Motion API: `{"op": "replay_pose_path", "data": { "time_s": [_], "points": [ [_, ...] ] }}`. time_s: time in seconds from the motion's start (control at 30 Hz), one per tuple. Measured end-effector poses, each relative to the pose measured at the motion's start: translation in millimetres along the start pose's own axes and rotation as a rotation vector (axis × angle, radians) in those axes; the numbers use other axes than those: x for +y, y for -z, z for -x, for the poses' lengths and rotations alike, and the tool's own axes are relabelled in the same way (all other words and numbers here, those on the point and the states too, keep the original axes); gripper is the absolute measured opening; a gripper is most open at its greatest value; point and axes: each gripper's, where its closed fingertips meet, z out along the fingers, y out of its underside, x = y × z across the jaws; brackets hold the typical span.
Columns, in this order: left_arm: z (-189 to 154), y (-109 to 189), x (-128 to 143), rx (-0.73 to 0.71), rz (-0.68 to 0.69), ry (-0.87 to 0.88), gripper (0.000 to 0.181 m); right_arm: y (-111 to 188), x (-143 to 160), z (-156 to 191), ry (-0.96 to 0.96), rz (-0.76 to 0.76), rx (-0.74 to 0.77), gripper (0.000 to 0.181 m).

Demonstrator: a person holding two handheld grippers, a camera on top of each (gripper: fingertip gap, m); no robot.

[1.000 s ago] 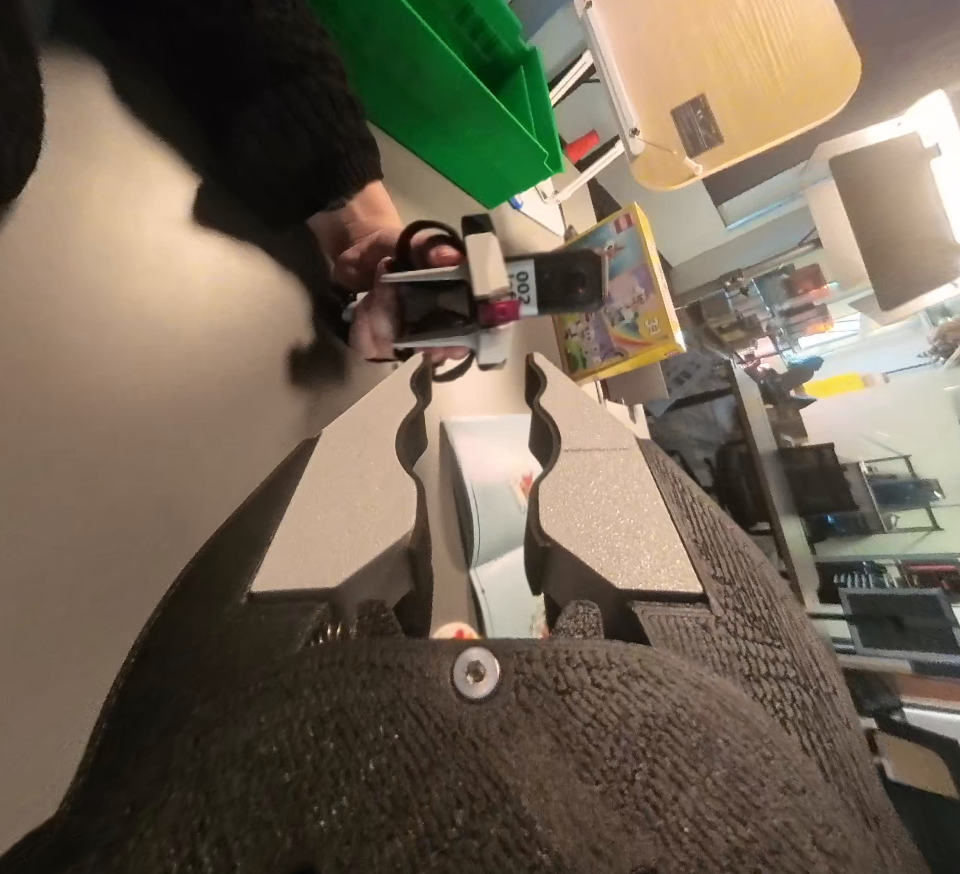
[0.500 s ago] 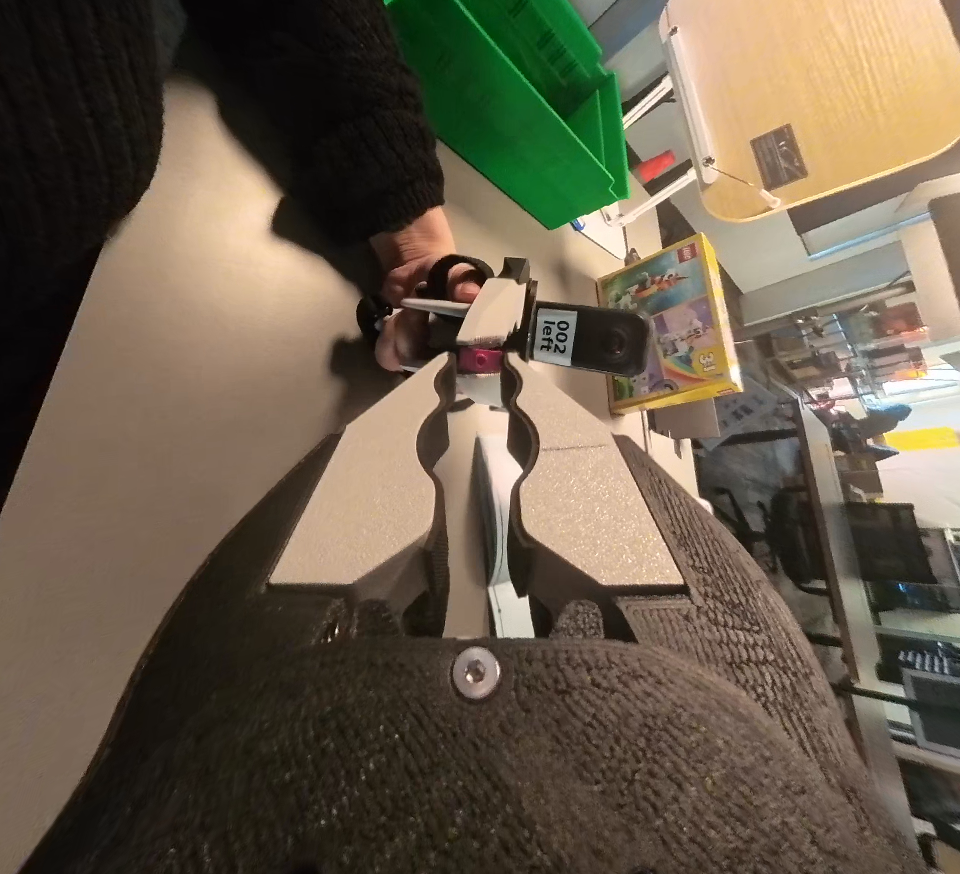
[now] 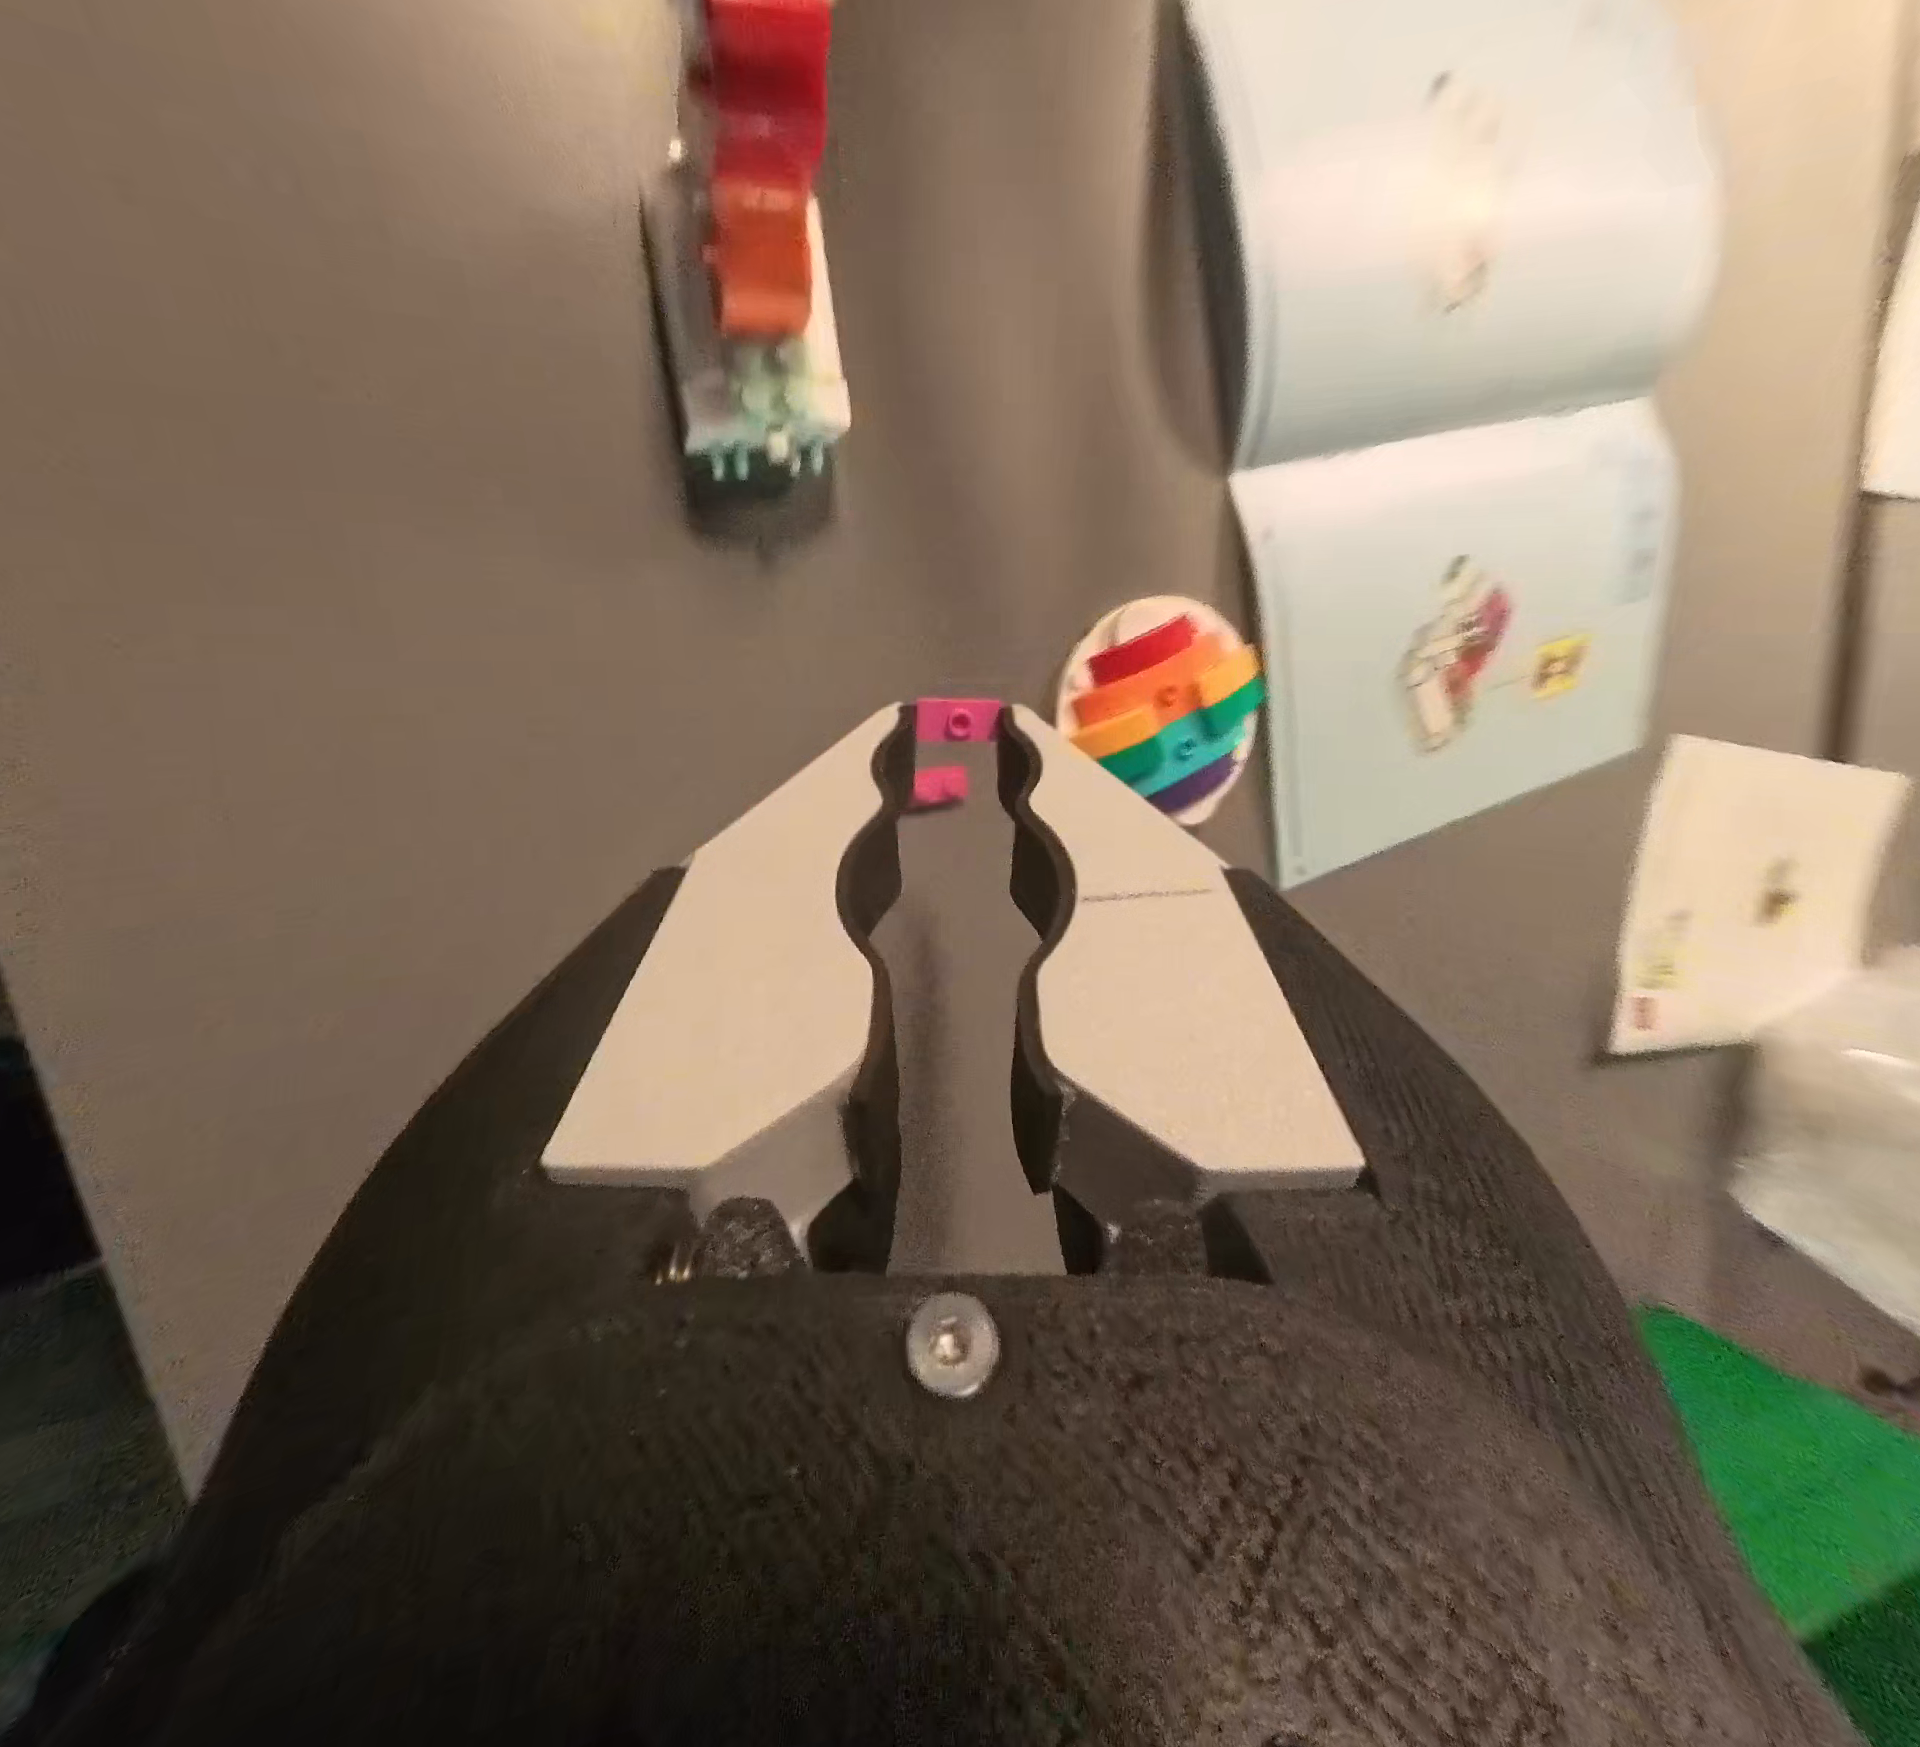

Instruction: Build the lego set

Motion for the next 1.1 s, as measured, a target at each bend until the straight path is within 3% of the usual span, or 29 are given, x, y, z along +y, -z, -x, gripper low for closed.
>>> {"op": "replay_pose_path", "data": {
  "time_s": [0.03, 0.2, 0.57, 1.1],
  "points": [
    [0.0, -1.0, 3.4, -0.016, 0.016, -0.035, 0.019, -6.3, 6.2, 2.7, 0.002, 0.011, -0.030, 0.014],
    [-1.8, -2.8, 10.3, -0.028, 0.048, -0.080, 0.018, -20.7, 22.2, 5.3, 0.041, 0.059, -0.129, 0.014],
    [15.5, 2.0, 4.4, -0.052, -0.003, 0.073, 0.017, -23.9, 27.4, 3.6, 0.031, 0.047, -0.254, 0.014],
    [16.0, 3.4, 2.3, -0.032, -0.026, 0.117, 0.013, -28.9, 31.6, 4.6, -0.012, 0.026, -0.257, 0.014]
  ]
}}
